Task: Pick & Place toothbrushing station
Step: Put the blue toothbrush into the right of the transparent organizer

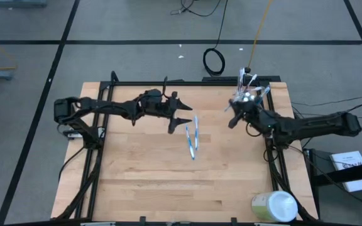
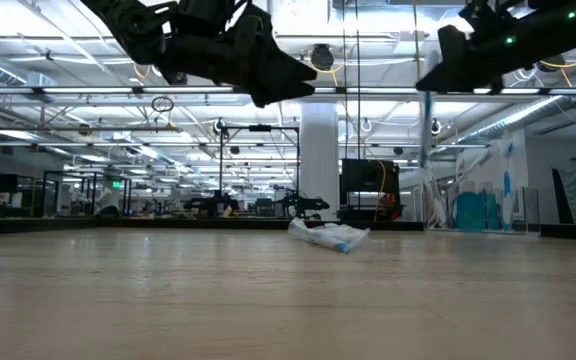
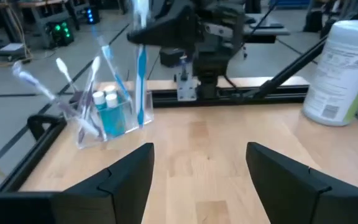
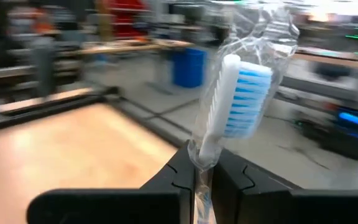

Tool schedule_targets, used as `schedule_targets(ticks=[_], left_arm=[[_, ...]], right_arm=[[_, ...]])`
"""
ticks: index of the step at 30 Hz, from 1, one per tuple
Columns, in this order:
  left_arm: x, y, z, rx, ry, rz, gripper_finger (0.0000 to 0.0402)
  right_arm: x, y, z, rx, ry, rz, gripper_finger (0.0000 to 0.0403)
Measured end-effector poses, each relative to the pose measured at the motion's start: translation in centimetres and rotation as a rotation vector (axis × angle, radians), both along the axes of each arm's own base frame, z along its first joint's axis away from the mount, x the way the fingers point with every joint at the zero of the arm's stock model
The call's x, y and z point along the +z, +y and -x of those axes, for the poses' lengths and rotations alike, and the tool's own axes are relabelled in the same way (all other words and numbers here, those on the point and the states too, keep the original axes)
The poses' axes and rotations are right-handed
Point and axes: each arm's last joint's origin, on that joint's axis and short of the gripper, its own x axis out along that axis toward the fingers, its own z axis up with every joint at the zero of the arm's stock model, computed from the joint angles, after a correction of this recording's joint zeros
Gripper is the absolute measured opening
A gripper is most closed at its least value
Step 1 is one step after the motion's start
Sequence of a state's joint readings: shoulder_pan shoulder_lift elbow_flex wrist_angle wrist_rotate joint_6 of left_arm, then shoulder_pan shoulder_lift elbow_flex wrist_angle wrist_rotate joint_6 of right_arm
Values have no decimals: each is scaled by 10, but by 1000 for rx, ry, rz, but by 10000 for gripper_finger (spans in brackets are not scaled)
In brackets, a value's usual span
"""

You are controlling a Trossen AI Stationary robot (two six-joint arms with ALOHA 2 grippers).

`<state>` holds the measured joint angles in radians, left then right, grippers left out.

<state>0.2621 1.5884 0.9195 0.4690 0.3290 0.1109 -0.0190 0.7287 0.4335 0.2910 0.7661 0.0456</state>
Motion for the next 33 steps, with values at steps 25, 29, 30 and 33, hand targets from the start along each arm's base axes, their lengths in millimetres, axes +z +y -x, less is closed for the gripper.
schedule_targets(ticks=[25,29,30,33], left_arm=[[-11,4,-2,49,51,5,264],[-11,4,-2,48,51,6,261],[-11,4,-2,49,51,7,259],[-11,4,-2,49,51,9,258]], right_arm=[[-11,5,58,-511,53,25,18],[-11,5,60,-553,53,41,17],[-12,5,60,-560,52,42,17],[-14,3,62,-576,43,29,12]])
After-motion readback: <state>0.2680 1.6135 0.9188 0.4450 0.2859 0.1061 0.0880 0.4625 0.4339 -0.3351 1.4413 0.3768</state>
